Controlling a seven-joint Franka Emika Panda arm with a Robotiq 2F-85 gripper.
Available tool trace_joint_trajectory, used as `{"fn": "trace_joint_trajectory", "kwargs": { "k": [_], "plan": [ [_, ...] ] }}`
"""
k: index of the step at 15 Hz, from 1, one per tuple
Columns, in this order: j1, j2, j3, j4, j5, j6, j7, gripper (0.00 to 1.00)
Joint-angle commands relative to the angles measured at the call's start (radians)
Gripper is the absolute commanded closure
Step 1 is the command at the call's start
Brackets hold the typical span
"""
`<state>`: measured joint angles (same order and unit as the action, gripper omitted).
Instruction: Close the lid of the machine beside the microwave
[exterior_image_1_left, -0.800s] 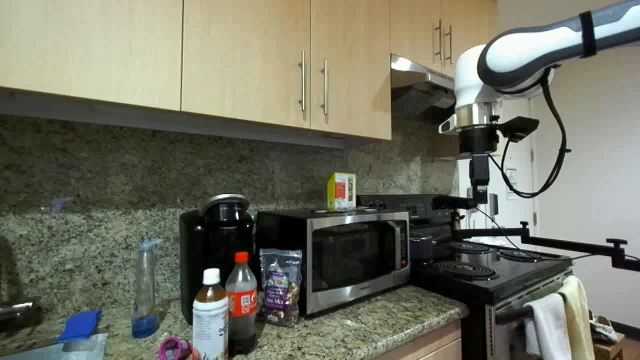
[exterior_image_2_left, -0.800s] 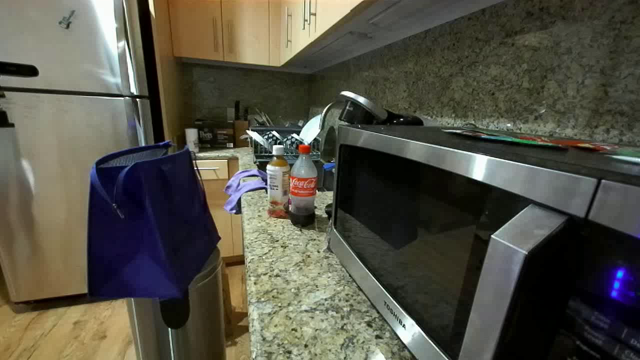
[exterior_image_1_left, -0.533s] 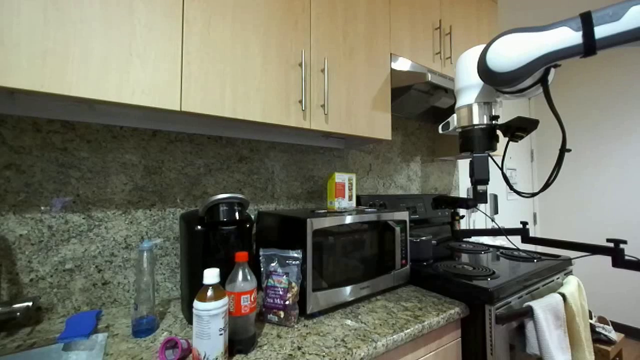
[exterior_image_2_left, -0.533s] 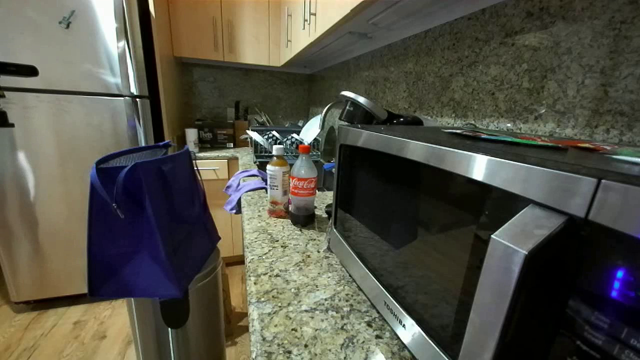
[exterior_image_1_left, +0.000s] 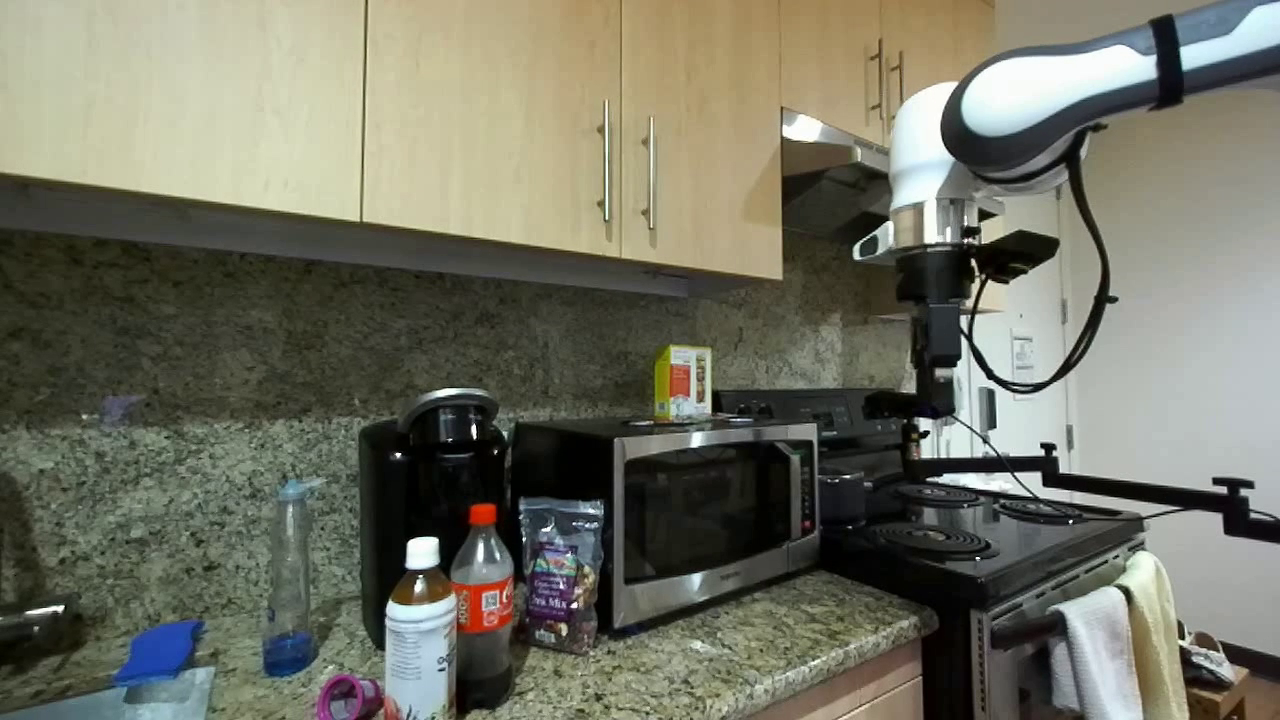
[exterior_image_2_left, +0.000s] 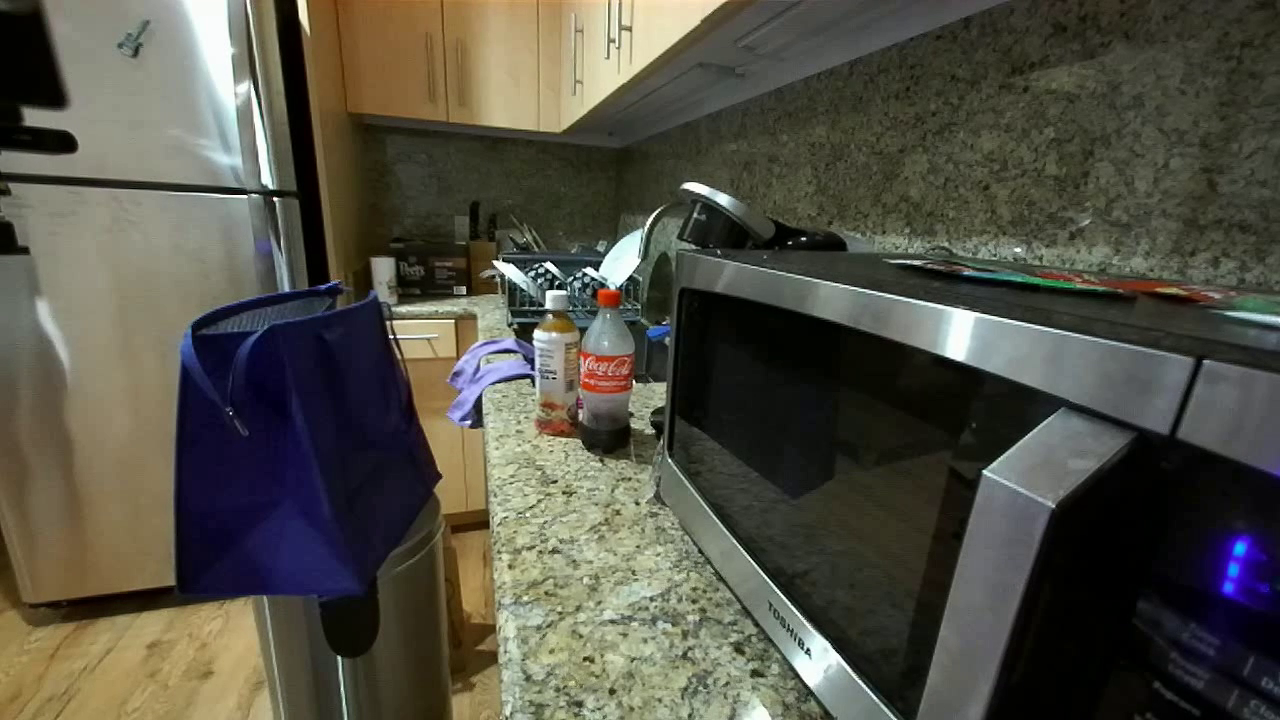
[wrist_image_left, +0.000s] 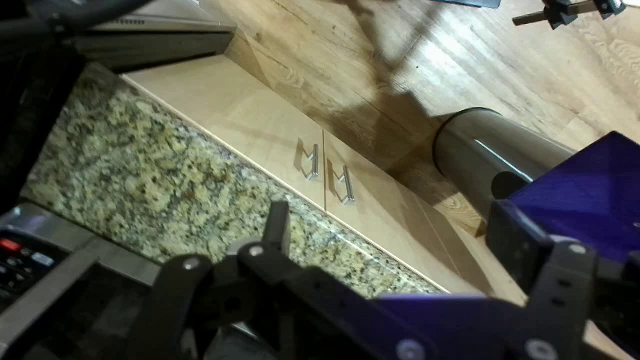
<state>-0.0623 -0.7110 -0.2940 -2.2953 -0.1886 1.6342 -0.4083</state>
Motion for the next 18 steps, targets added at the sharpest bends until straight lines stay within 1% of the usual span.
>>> {"fn": "trace_joint_trajectory", "kwargs": {
  "k": [1,3,5,8,10,11,12,14,18],
  "plan": [
    [0.101,0.129,0.044,0.095,0.028,0.048,-0.081,0.0],
    [0.153,0.204,0.067,0.156,0.028,0.098,-0.118,0.0],
    [0.189,0.287,0.102,0.213,0.02,0.183,-0.15,0.0],
    [0.217,0.423,0.166,0.308,0.004,0.315,-0.19,0.0],
    [0.231,0.512,0.197,0.383,0.024,0.34,-0.263,0.0],
    [0.231,0.532,0.21,0.402,0.037,0.346,-0.298,0.0],
    [0.201,0.47,0.228,0.332,0.017,0.34,-0.217,0.0],
    [0.201,0.526,0.248,0.38,0.016,0.341,-0.243,0.0],
    [0.198,0.537,0.246,0.397,0.016,0.341,-0.261,0.0]
  ]
}}
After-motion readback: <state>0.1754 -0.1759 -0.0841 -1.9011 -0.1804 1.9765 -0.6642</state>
